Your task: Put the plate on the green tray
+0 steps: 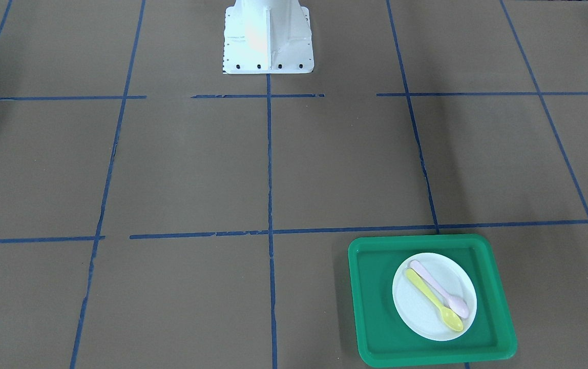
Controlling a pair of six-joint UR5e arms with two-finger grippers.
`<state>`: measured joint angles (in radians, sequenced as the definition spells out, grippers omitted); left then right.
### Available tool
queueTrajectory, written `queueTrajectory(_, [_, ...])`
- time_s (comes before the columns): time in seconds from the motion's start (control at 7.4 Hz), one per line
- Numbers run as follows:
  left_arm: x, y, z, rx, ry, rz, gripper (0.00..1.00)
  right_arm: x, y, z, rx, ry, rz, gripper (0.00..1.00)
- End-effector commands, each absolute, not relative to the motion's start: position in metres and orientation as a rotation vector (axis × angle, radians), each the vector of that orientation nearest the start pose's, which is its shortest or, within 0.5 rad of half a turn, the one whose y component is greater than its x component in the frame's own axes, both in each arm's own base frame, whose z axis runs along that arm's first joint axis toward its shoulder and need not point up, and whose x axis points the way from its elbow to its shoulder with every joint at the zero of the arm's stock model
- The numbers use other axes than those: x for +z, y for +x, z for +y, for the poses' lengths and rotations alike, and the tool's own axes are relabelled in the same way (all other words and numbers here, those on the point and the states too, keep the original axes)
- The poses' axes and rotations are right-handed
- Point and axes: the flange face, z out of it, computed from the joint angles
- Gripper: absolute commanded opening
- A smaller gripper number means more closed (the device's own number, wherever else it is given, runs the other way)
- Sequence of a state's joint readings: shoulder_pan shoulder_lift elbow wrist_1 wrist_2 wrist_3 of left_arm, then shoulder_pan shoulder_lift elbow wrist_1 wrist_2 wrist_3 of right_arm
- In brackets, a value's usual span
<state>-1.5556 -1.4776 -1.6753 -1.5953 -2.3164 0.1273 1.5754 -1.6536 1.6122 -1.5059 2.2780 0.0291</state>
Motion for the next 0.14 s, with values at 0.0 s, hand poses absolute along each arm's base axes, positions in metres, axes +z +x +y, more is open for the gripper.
queueTrajectory(0.0, [0.6508, -0.0588, -0.4545, 0.151, 0.077, 0.743, 1.0, 0.6764, 0.0707, -0.4577, 0.025, 0.012, -0.707, 1.0])
